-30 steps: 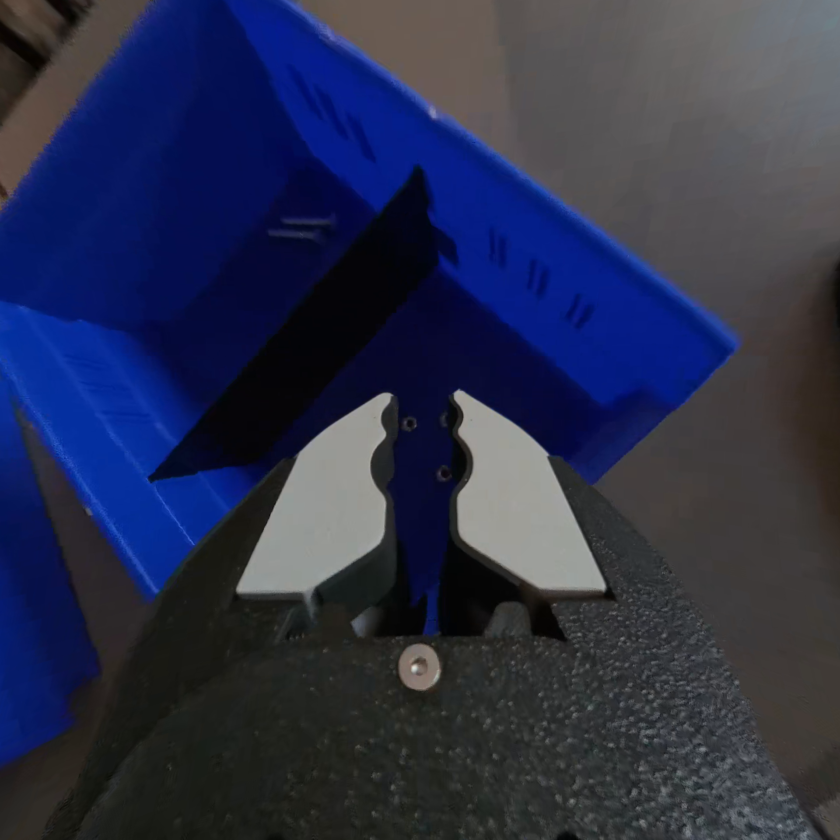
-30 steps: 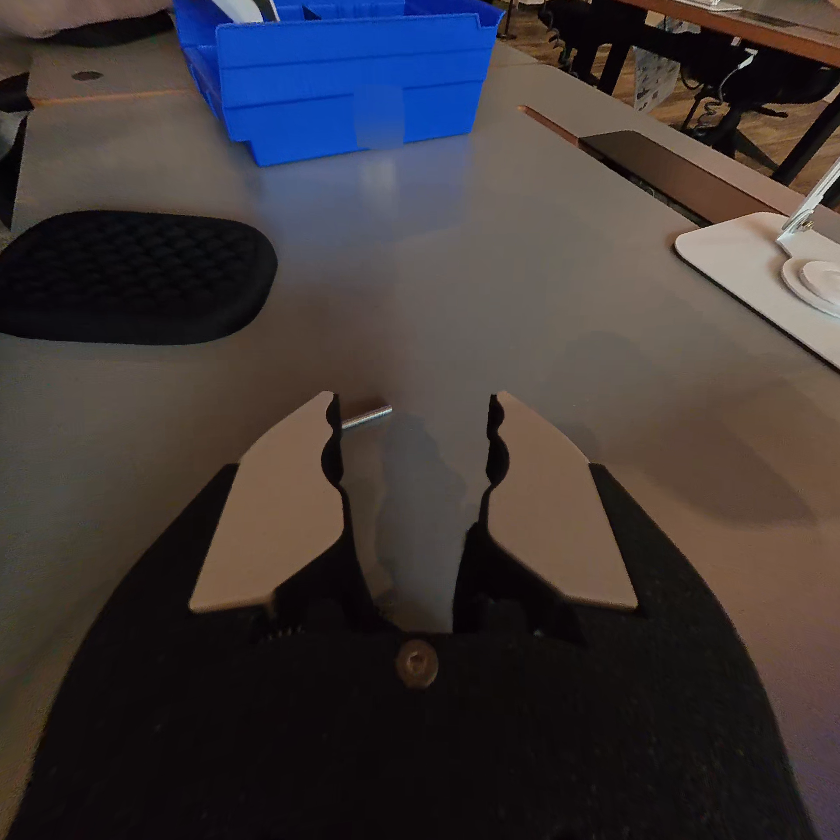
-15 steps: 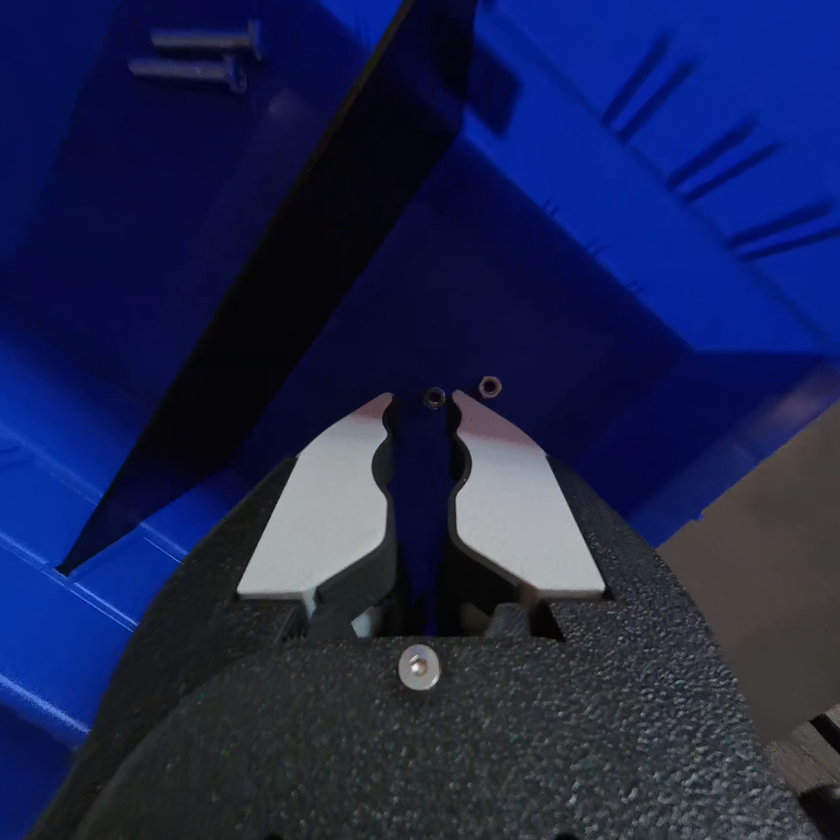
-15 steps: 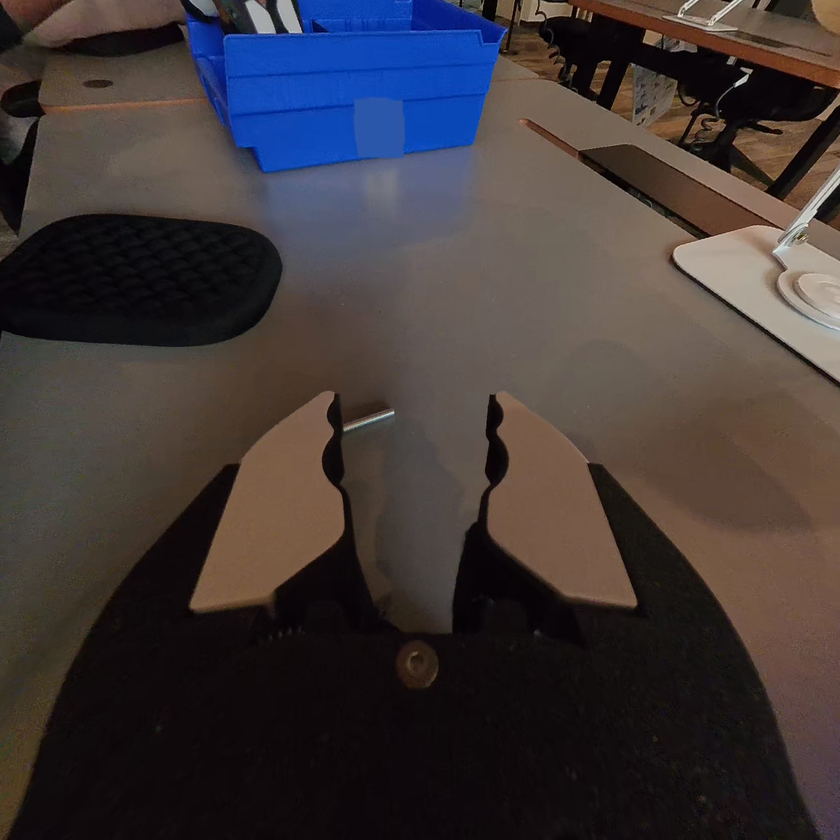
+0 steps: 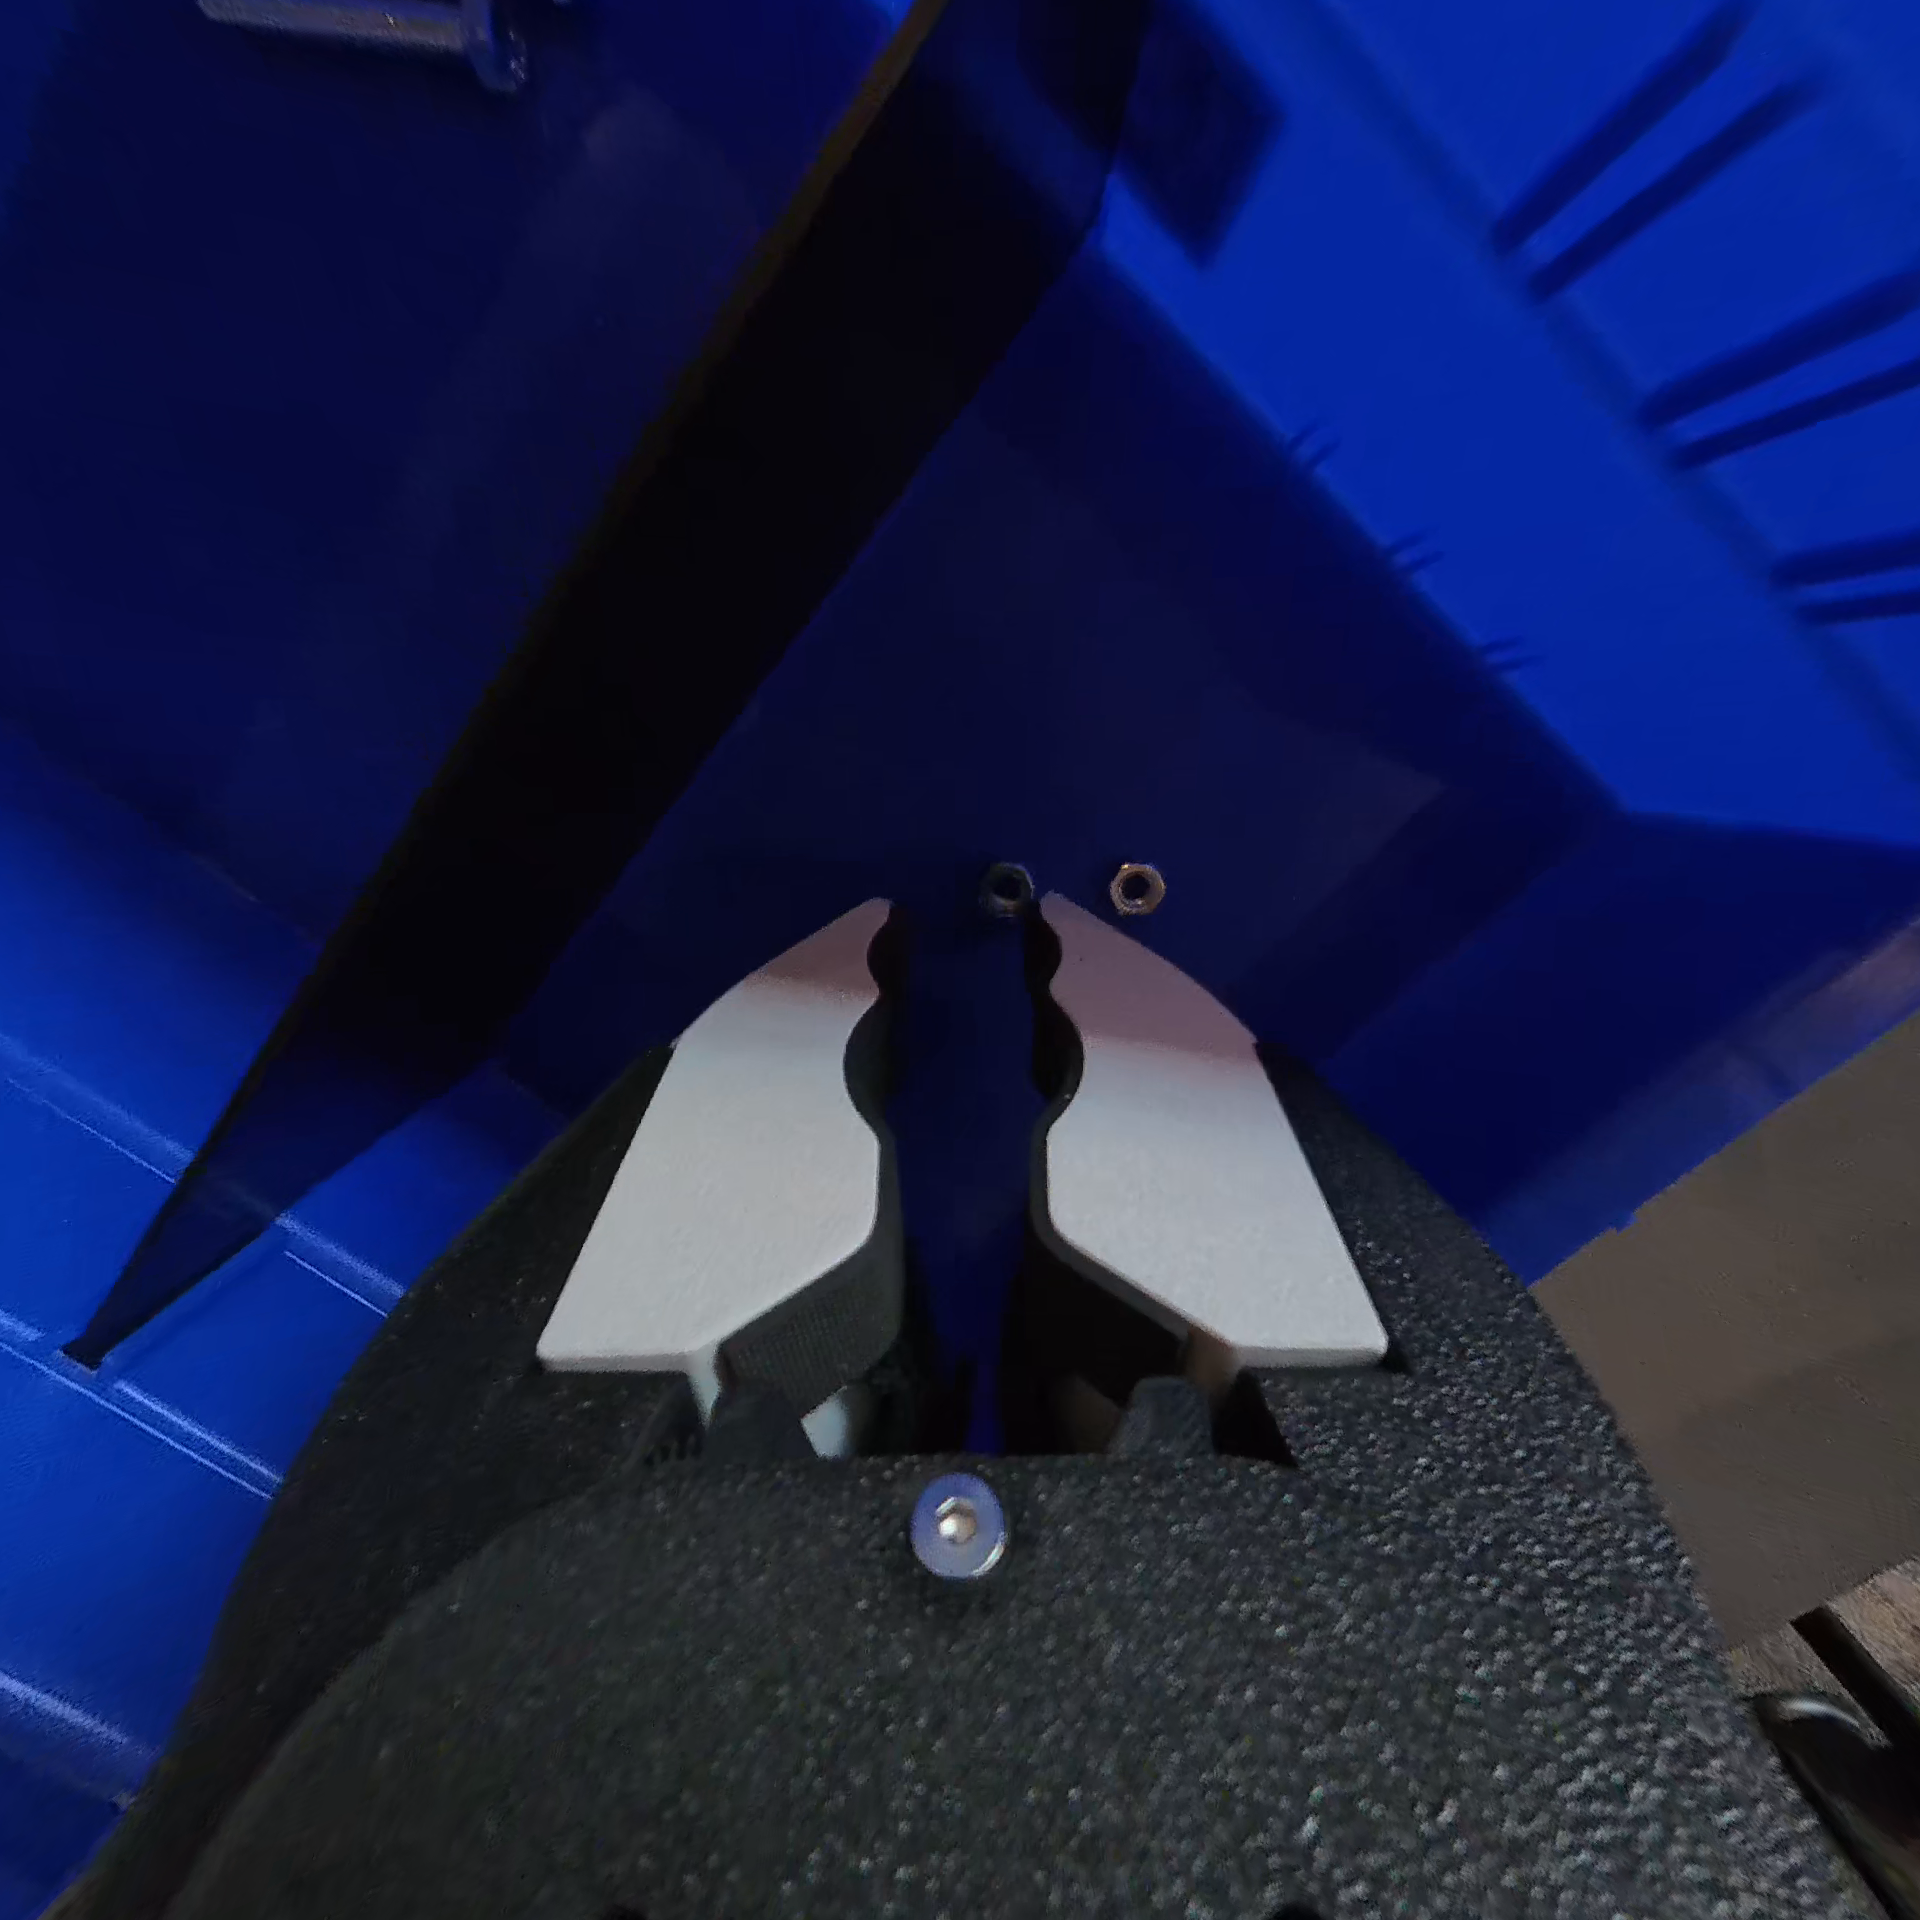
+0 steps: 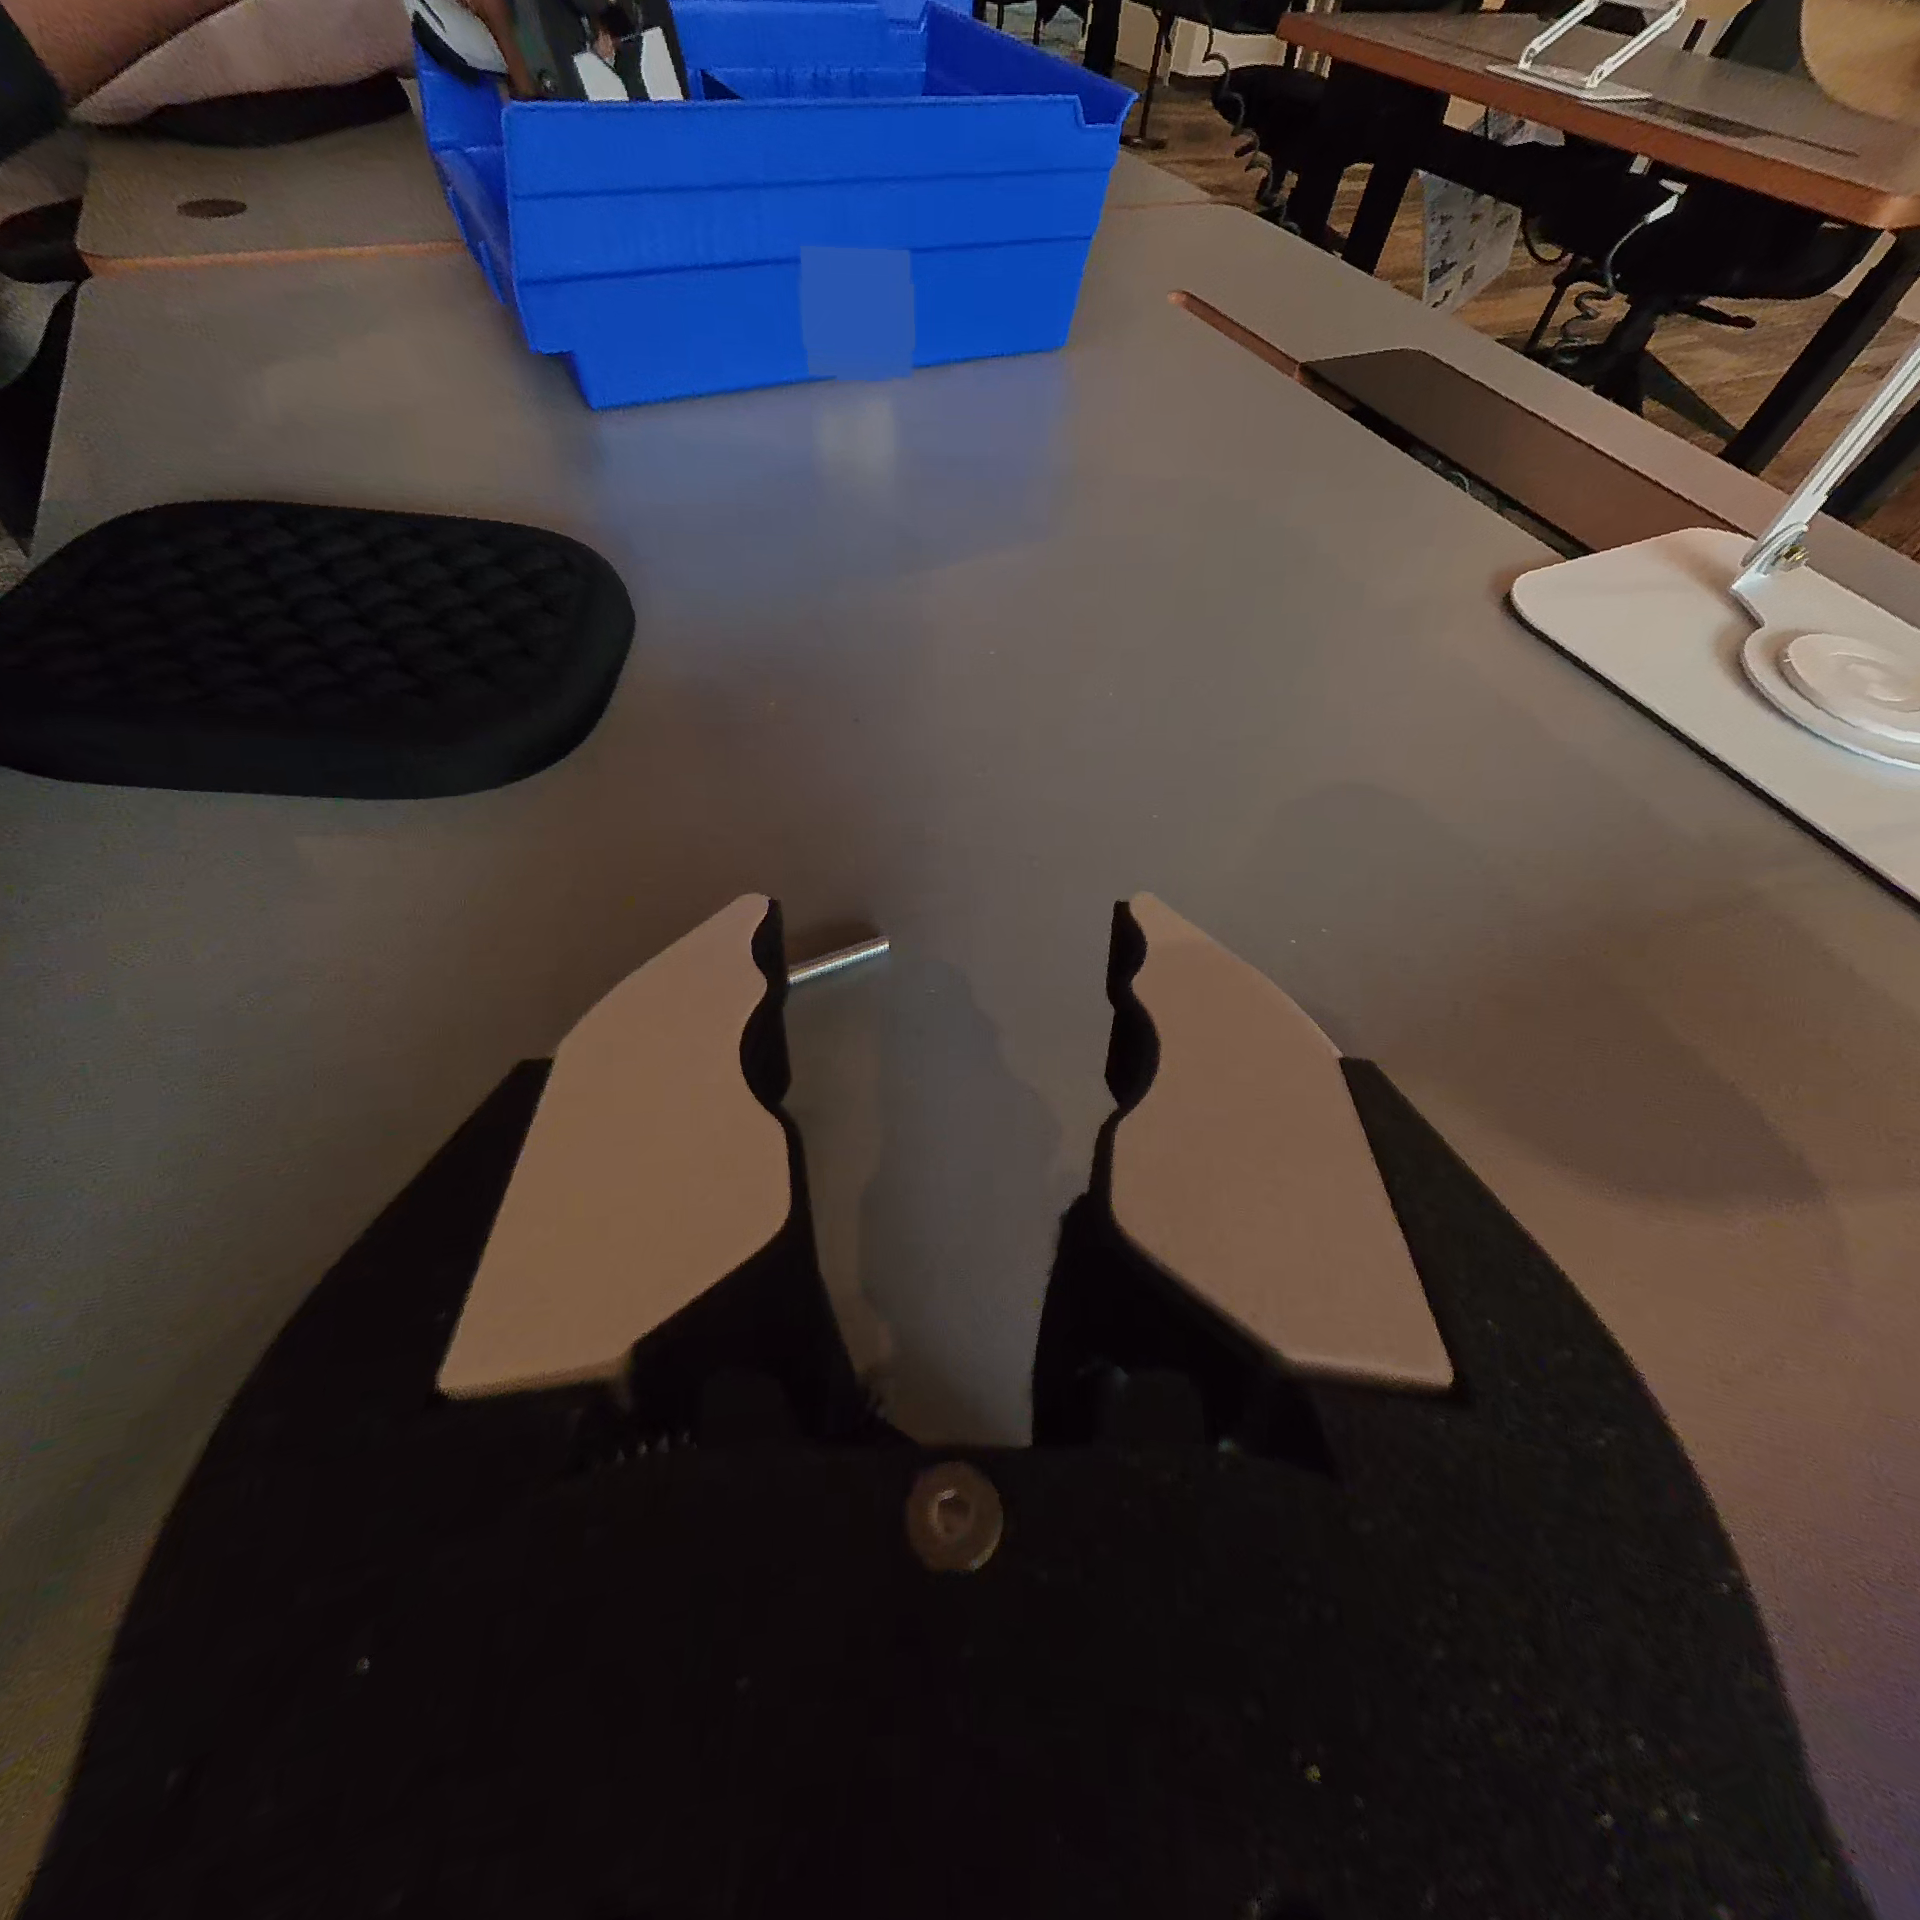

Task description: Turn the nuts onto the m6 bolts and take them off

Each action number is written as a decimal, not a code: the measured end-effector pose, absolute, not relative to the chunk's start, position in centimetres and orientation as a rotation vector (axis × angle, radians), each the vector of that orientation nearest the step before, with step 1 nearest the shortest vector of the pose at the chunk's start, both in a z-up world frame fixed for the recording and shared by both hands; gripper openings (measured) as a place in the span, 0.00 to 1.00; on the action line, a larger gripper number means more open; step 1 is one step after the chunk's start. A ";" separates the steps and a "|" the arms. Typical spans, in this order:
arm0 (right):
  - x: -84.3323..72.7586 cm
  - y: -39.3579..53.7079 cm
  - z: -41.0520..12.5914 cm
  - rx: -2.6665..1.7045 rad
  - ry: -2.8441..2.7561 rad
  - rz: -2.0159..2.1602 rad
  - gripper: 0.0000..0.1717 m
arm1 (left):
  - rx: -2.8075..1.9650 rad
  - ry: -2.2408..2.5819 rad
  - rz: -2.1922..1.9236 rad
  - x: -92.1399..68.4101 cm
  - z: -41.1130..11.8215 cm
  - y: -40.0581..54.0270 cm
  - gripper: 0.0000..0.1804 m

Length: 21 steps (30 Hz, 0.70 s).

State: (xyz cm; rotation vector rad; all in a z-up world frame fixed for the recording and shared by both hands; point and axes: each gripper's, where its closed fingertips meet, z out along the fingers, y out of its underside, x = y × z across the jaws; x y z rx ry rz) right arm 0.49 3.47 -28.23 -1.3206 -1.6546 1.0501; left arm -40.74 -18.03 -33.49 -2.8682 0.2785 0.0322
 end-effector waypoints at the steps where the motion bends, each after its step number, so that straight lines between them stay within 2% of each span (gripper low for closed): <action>1: 0.5 3.5 -28.3 -1.321 -1.657 1.049 0.34 | -2.867 0.277 0.029 -40.7 -33.5 -18.0 0.12; 14: 0.4 3.4 -28.4 -1.312 -1.671 1.027 0.34 | -2.862 0.267 -0.025 -40.2 -34.2 -17.5 0.17; 17: 0.4 3.3 -28.5 -1.308 -1.679 1.018 0.34 | -2.857 0.268 -0.048 -40.0 -34.2 -17.4 0.15; 19: 0.4 3.3 -28.5 -1.304 -1.679 1.014 0.34 | -2.847 0.253 -0.066 -39.8 -34.3 -17.2 0.07; 21: 0.4 3.3 -28.4 -1.302 -1.676 1.015 0.33 | -2.842 0.241 -0.080 -39.8 -34.3 -17.2 0.06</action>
